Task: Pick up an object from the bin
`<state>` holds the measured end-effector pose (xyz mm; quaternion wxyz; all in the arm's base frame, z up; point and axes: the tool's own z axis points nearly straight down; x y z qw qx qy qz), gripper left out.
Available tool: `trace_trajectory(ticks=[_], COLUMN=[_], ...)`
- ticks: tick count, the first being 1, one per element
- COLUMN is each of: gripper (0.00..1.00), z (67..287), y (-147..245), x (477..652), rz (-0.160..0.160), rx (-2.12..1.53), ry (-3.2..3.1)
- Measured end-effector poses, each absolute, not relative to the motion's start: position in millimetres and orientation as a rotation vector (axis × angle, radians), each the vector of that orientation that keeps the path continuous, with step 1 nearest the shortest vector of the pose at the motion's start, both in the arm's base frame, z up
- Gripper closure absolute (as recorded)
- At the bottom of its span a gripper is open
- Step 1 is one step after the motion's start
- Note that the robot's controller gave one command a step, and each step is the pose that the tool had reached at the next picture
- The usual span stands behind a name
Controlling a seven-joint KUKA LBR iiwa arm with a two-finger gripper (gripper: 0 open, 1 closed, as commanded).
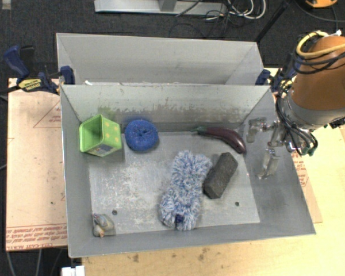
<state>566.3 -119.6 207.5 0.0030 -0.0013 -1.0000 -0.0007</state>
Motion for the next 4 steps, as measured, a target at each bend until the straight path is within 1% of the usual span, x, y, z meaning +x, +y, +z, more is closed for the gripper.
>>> trace_trajectory(ticks=[1, 2, 3, 4], gripper=[0.00, 0.00, 0.00, 0.00], z=[212.3, 170.6, 110.5, 81.6], y=[-119.1, -112.6, -81.8, -57.8], x=[567.6, 564.0, 533.0, 550.2], rz=[0.000, 0.002, 0.000, -0.002], rx=[0.000, 0.080, 0.266, 0.313], ry=[-3.143, -3.149, -3.134, -3.124])
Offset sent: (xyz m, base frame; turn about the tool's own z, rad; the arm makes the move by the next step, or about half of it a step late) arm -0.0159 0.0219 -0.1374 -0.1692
